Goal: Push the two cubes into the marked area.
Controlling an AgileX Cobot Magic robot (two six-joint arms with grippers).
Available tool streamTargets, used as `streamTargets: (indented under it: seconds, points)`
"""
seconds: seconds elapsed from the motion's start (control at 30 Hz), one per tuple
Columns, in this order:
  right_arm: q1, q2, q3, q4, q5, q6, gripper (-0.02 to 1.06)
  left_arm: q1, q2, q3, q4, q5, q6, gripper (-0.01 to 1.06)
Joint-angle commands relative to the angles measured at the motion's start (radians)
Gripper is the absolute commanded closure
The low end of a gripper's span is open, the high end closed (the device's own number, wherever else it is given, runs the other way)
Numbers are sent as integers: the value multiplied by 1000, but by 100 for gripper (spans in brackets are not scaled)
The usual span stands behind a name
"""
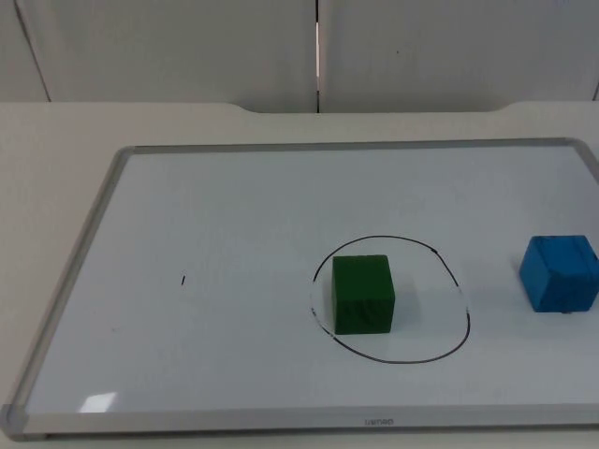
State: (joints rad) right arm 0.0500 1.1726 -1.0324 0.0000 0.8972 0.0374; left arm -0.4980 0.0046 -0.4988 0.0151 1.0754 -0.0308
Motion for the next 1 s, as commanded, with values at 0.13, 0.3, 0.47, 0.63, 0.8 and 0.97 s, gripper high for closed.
streamTargets:
  seconds: [0.13,0.3,0.47,0.63,0.8,0.97]
  points:
    - [-5,178,-18,6,-60,3,68,0,-5,4,3,-2,0,105]
    - [-5,281,-18,10,-104,3,92,0,-5,4,3,-2,0,105]
    - [-5,377,-18,10,-146,3,105,0,-5,4,3,-2,0,105]
    - [-5,471,-18,10,-170,3,105,0,-5,4,3,-2,0,105]
    - [-5,573,8,33,-280,0,105,0,-5,4,3,-2,0,105]
    - [-5,618,48,58,-356,0,105,0,-5,4,3,-2,0,105]
